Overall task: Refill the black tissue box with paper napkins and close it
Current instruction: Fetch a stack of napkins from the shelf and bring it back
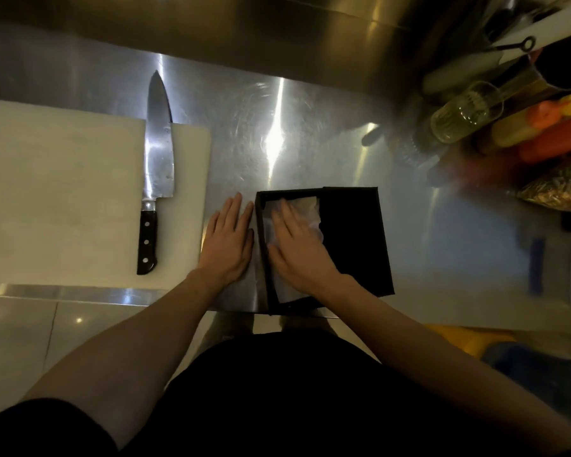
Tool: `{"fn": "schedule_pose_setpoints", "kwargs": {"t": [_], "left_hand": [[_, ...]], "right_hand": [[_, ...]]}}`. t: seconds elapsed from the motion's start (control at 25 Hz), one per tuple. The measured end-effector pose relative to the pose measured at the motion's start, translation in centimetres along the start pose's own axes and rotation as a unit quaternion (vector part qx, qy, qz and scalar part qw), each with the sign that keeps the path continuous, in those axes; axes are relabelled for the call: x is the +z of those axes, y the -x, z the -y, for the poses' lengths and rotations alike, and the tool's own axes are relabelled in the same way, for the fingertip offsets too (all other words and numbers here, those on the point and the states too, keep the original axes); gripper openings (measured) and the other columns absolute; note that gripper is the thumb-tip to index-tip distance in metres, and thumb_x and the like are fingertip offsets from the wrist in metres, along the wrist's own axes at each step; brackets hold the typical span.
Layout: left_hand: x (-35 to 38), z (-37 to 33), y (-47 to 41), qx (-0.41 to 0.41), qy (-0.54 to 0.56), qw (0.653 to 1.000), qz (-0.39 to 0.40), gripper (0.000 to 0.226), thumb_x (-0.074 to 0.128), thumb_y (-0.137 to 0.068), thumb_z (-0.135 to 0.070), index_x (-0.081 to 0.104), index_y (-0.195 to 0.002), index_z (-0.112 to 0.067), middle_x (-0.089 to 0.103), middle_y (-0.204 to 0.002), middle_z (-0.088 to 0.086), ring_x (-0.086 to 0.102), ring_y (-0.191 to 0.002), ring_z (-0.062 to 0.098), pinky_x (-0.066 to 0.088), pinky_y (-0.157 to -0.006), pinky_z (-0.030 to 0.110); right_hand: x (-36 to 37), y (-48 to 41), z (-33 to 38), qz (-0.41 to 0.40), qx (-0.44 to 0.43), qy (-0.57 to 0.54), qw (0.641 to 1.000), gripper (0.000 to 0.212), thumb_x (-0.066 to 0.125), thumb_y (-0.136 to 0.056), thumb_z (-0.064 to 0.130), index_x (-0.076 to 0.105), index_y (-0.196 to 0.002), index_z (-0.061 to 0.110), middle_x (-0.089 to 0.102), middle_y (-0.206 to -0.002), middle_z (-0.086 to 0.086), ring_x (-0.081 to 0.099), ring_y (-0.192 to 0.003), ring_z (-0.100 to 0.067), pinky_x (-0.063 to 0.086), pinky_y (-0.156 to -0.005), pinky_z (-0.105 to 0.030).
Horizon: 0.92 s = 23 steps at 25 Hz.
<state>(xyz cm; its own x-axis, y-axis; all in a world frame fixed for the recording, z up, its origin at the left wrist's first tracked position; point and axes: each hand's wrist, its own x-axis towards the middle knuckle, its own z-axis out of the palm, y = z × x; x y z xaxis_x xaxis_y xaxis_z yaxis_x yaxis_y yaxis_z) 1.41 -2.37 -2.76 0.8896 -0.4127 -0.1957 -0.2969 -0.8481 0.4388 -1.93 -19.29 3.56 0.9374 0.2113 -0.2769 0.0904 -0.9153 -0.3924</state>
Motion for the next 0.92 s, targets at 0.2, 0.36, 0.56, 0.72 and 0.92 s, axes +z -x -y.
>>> {"fn": "schedule_pose_setpoints", "kwargs": {"t": [0.2, 0.36, 0.56, 0.72, 0.92], "left_hand": [[-4.8, -2.3, 1.7, -0.061, 0.026, 0.990, -0.123, 0.045, 0.038, -0.100, -0.028, 0.048, -0.139, -0.011, 0.050, -0.144, 0.014, 0.048, -0.131, 0.031, 0.038, -0.106, 0.045], [-9.0, -5.1, 6.0, -0.162, 0.000, 0.950, -0.267, 0.037, 0.043, -0.096, -0.030, 0.060, -0.124, -0.012, 0.065, -0.120, 0.007, 0.061, -0.108, 0.030, 0.045, -0.090, 0.040], [-12.6, -7.9, 16.1, -0.324, -0.045, 0.884, -0.335, 0.041, 0.038, -0.097, -0.039, 0.061, -0.123, -0.018, 0.065, -0.121, 0.002, 0.061, -0.109, 0.028, 0.044, -0.093, 0.040], [-14.4, -10.2, 27.2, -0.439, -0.084, 0.809, -0.382, 0.041, 0.039, -0.097, -0.042, 0.059, -0.125, -0.019, 0.064, -0.124, 0.004, 0.059, -0.114, 0.026, 0.043, -0.098, 0.041], [-12.6, -17.2, 44.0, -0.596, -0.132, 0.663, -0.434, 0.046, 0.032, -0.098, -0.049, 0.056, -0.126, -0.022, 0.062, -0.126, 0.003, 0.058, -0.114, 0.023, 0.042, -0.097, 0.039]], "right_hand": [[-6.1, -1.6, -0.3, -0.077, -0.134, -0.029, 0.987, 0.044, 0.047, -0.099, 0.025, 0.044, -0.138, 0.005, 0.049, -0.139, -0.018, 0.046, -0.127, -0.031, 0.041, -0.106, -0.044], [-9.7, -4.4, 2.2, -0.073, -0.298, 0.003, 0.952, 0.038, 0.051, -0.097, 0.025, 0.055, -0.129, 0.005, 0.056, -0.129, -0.018, 0.052, -0.116, -0.034, 0.044, -0.097, -0.045], [-11.6, -4.1, 11.7, -0.057, -0.493, 0.019, 0.868, 0.037, 0.048, -0.098, 0.030, 0.055, -0.129, 0.011, 0.056, -0.131, -0.013, 0.054, -0.115, -0.030, 0.043, -0.096, -0.042], [-10.0, 1.4, 21.2, -0.025, -0.618, 0.017, 0.785, 0.038, 0.045, -0.098, 0.031, 0.054, -0.128, 0.012, 0.056, -0.128, -0.013, 0.054, -0.110, -0.032, 0.046, -0.090, -0.043], [-6.5, 16.0, 32.4, 0.041, -0.772, -0.014, 0.635, 0.038, 0.045, -0.097, 0.035, 0.056, -0.126, 0.014, 0.057, -0.127, -0.009, 0.055, -0.109, -0.030, 0.047, -0.090, -0.043]]}}
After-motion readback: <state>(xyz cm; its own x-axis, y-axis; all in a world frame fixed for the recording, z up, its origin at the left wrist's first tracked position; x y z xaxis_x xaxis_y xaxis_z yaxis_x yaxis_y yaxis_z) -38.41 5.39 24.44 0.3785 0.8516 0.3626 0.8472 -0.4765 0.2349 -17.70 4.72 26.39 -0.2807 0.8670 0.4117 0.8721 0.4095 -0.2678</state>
